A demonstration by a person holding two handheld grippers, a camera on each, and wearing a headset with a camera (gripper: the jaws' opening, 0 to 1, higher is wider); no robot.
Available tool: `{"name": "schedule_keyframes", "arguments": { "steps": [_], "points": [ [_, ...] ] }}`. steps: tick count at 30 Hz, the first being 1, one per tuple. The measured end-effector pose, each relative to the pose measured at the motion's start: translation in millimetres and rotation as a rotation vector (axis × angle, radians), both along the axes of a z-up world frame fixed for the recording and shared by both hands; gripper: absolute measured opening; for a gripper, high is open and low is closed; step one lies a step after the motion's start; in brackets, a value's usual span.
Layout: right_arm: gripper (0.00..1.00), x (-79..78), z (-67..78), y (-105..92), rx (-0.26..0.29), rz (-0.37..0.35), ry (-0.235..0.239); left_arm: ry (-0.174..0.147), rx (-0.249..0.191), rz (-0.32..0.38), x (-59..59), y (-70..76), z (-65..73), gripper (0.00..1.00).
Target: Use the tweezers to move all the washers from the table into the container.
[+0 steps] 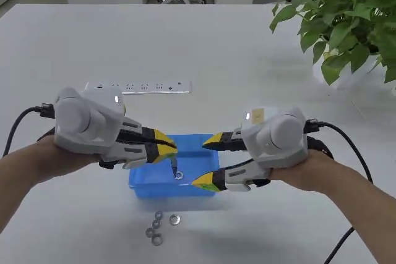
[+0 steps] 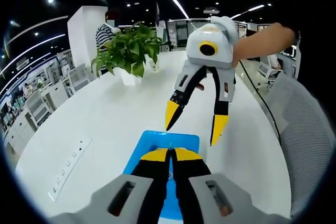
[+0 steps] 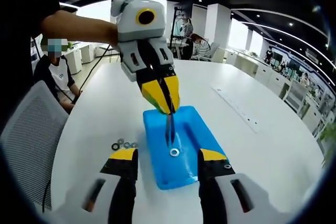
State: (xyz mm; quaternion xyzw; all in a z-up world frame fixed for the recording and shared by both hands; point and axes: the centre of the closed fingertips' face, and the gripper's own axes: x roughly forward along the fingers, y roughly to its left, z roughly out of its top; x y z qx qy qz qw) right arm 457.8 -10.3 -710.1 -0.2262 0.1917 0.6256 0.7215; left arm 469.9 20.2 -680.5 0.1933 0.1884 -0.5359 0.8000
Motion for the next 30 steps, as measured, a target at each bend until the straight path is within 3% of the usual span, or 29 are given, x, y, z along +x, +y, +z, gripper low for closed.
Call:
{"name": "schedule_keyframes", "arguments": {
  "steps": [15,30],
  "points": [
    [0.62,-18.4,11.0,-34.4,0.007,-0.095,-0.005,-0.015,0.006,0.027,-11.3,11.1,19.8,0.06],
    [0.76,-42.5,10.3,-55.9,0.018,-0.166,0.030,-0.029,0.026,0.038,-31.5,17.3,35.9,0.06]
  ]
}}
